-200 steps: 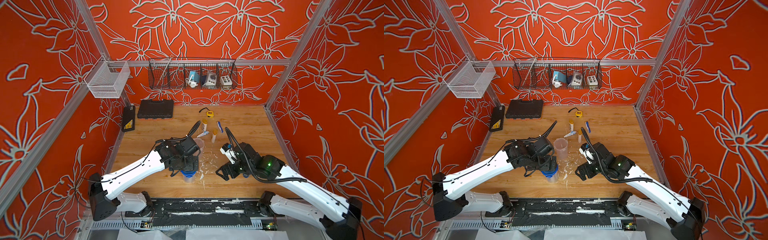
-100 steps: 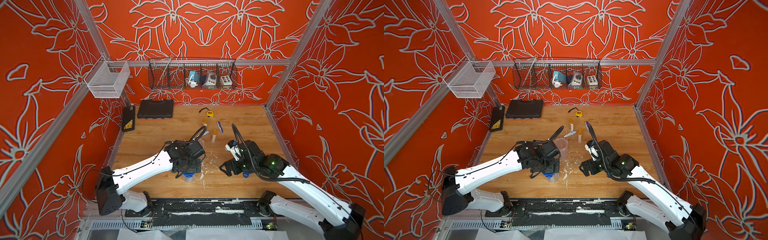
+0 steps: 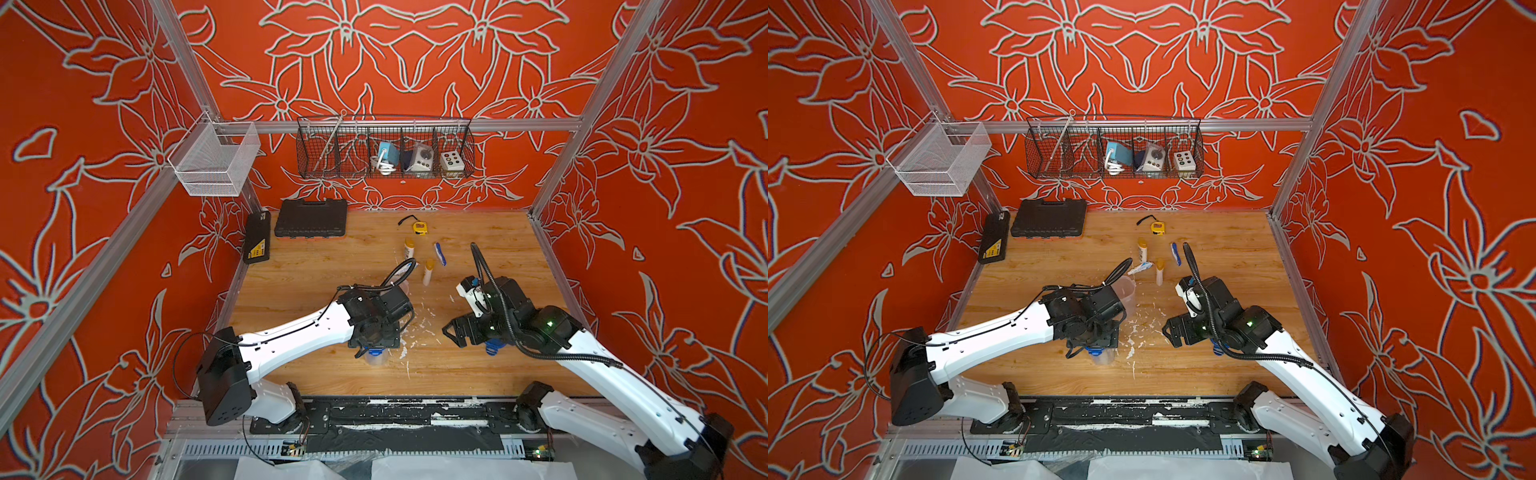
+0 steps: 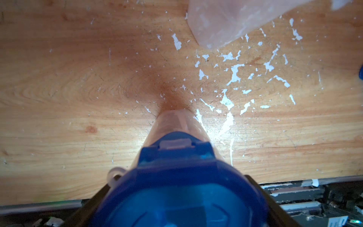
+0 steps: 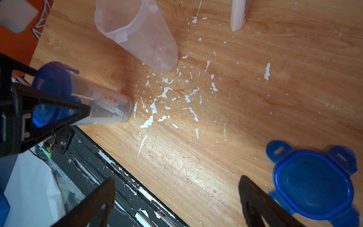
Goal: Pack away toiletry kits
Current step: Pick up the container from the center of the board, then place the container at the center of the board.
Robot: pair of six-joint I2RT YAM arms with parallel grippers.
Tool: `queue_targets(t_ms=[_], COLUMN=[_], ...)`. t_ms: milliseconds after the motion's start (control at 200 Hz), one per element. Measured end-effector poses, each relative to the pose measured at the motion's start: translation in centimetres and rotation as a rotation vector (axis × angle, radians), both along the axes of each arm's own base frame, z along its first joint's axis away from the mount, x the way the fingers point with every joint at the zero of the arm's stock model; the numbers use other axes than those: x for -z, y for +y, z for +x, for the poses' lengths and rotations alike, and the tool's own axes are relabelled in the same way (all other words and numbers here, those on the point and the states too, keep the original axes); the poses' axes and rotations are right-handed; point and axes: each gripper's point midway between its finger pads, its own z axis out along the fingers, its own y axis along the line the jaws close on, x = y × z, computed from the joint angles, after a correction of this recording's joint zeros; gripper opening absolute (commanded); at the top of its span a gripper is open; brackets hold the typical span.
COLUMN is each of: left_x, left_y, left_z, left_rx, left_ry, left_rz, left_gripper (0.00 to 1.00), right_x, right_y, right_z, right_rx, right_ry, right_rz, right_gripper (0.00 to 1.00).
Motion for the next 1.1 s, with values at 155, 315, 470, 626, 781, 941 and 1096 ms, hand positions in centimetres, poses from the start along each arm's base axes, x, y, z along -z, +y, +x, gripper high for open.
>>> queue_targets(t_ms=[155, 315, 470, 626, 781, 941, 1096], left_x=[0.0, -0.1, -0.4, -1.2, -0.8, -0.3, -0.3], left_y=[0.3, 2.2, 6.4, 11.1, 15.4, 15.8, 15.3], left_z=[0.1, 0.7, 2.5, 5.0, 7.5, 8.9, 9.4], left_rx=[-0.003, -0.043, -0.135, -0.254, -0.366, -0.353, -0.332], left_ry=[-0.003, -0.005, -0.016, -0.059, -0.093, -0.111, -0.126], left_rz=[-0.001, 0.009, 0.043, 0.049, 0.051, 0.053, 0.031], left_gripper=[0.52, 0.49, 0.48, 0.48, 0.48, 0.65, 0.93], right_x=[-2.2, -3.9, -3.6, -3.7, -4.9, -5.7, -6.5], right_y=[0.0, 0.2, 0.2, 0.0, -0.2, -0.8, -1.4], right_z=[1.0, 2.0, 2.3, 2.3, 2.9, 3.5, 4.7], right_rx=[-0.017, -0.027, -0.036, -0.035, -0.017, 0.001, 0.031], right_ry=[-0.066, -0.116, -0.113, -0.103, -0.107, -0.109, -0.117], right_rz=[-0.019, -0.033, -0.055, -0.078, -0.101, -0.14, -0.172], right_gripper=[0.98, 0.98, 0.98, 0.98, 0.98, 0.98, 0.98])
